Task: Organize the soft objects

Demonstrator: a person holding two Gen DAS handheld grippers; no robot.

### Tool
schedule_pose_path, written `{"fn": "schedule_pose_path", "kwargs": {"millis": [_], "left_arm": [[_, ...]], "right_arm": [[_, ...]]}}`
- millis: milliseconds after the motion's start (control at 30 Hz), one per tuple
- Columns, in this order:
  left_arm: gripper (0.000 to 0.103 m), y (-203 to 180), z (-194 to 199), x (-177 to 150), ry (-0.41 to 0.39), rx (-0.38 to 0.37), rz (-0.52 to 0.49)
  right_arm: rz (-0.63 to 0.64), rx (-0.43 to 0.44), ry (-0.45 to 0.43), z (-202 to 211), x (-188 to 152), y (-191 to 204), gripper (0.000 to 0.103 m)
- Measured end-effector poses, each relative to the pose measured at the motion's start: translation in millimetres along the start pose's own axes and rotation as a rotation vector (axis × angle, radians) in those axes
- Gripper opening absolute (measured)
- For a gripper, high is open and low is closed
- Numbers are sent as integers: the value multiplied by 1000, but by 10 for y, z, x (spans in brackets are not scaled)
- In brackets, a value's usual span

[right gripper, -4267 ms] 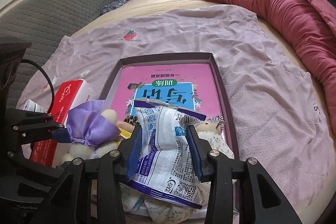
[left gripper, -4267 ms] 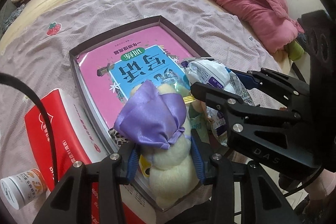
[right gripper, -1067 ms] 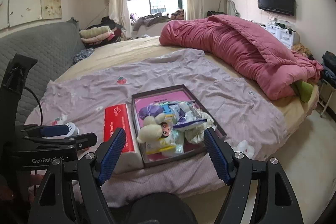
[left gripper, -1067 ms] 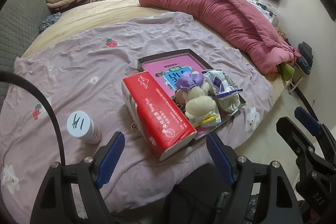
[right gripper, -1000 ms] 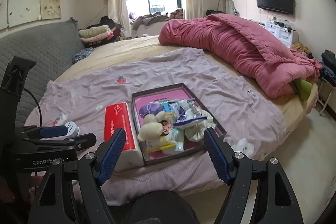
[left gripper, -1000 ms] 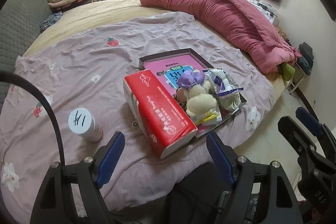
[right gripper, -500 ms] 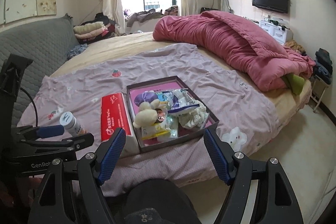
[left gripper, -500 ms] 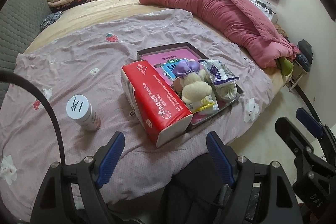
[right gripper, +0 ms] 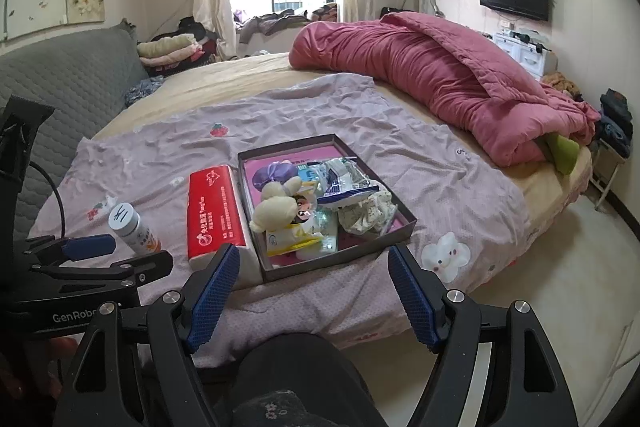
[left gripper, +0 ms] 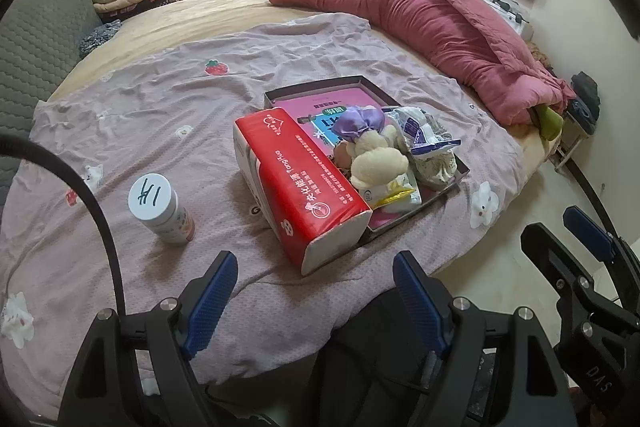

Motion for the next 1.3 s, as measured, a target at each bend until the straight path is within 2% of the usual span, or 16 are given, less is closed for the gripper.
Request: {"fn": "schedule_pose_path", "kwargs": {"millis": [733, 1300], "left_arm": [[80, 28, 37, 27, 15, 28, 7], [80, 46, 74, 19, 33, 48, -4]], "right_arm": [[-44, -10, 52, -129, -35, -118, 78], [-28, -34, 83, -163, -5, -142, 78]]}}
Point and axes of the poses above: each gripper's, at about its wrist camera, not at the fingertips, and z roughly against the way its jaws point, y to its left, x to its top, the point moved 4 cm from there along -z, roughly the way its jaws point, and after that the axes turned 3 degrees about x, right-handed, at the moved point
